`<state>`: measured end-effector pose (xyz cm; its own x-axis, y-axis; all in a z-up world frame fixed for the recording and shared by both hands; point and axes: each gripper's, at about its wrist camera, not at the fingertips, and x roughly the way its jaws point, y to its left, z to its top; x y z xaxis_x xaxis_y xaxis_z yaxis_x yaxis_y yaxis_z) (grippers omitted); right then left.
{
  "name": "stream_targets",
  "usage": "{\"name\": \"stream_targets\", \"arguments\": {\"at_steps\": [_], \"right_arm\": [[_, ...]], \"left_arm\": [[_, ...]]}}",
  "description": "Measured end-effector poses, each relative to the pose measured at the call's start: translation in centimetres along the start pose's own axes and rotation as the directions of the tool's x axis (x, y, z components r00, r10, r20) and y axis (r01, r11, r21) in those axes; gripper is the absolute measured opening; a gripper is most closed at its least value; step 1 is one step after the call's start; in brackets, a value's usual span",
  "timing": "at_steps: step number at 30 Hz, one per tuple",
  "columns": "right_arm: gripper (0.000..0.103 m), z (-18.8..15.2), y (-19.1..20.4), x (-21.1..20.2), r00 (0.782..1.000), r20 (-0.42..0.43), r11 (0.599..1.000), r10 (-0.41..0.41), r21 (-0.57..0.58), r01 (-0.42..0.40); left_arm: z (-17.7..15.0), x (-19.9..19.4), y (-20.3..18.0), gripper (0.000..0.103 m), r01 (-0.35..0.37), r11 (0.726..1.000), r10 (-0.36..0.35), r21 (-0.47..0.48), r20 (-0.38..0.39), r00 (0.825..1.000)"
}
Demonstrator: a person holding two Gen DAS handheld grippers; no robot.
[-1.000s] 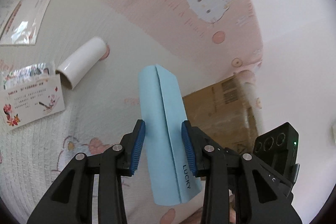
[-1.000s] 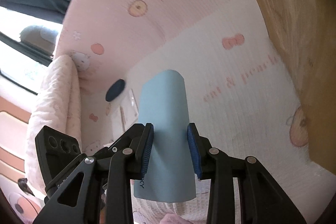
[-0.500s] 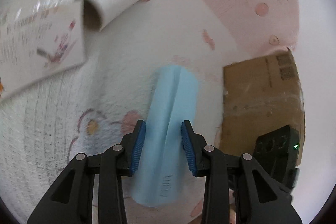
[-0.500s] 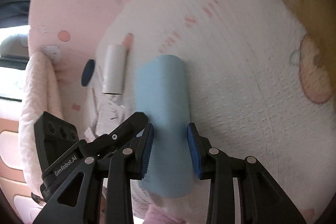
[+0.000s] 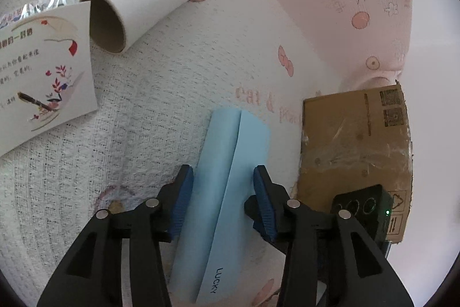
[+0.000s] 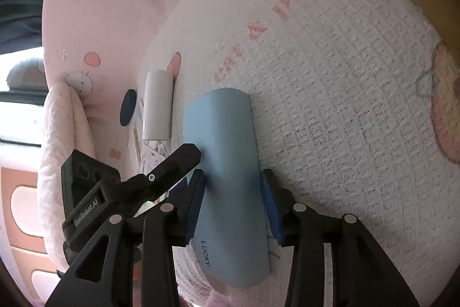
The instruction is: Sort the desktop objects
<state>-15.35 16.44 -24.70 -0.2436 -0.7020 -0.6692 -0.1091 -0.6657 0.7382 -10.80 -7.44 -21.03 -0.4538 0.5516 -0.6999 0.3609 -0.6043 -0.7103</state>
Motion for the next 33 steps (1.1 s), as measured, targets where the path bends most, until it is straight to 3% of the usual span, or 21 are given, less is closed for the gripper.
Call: {"name": "stream_targets", "arguments": {"at_steps": [7, 11, 18, 26, 33], "right_arm": [[0.04, -0.8, 1.3, 0.1, 0.994, -0.078, 0.994, -0.071, -0.089, 0.064], [0.048, -0.7, 2.0, 0.6, 0.992, -0.082, 0.99, -0.095, -0.112, 0.085], [0.051, -0.8, 3.8, 1.5, 0.983, -0.065, 0.969, -0.174, -0.191, 0.159], [0.051, -1.1, 5.6, 1.3, 0.976, -0.036, 0.945, -0.214, -0.26, 0.198], [0.051, -1.0, 7.8, -0.9, 0.978, 0.015, 0.927, -0.207, -0.317, 0.201]], "left_arm": [[0.7, 0.2, -0.2, 0.049, -0.015, 1.0, 0.016, 0.004, -0.053, 0.998], [-0.3, -0.2, -0.1, 0.049, -0.027, 0.999, 0.028, 0.016, -0.076, 0.997], [-0.9, -0.5, -0.1, 0.049, -0.053, 0.998, 0.054, 0.021, -0.057, 0.997], [-0.7, -1.2, 1.0, 0.049, 0.005, 0.997, -0.009, -0.083, -0.054, 0.998], [-0.6, -3.3, -0.2, 0.049, 0.067, 0.993, -0.069, -0.094, -0.018, 0.997]]}}
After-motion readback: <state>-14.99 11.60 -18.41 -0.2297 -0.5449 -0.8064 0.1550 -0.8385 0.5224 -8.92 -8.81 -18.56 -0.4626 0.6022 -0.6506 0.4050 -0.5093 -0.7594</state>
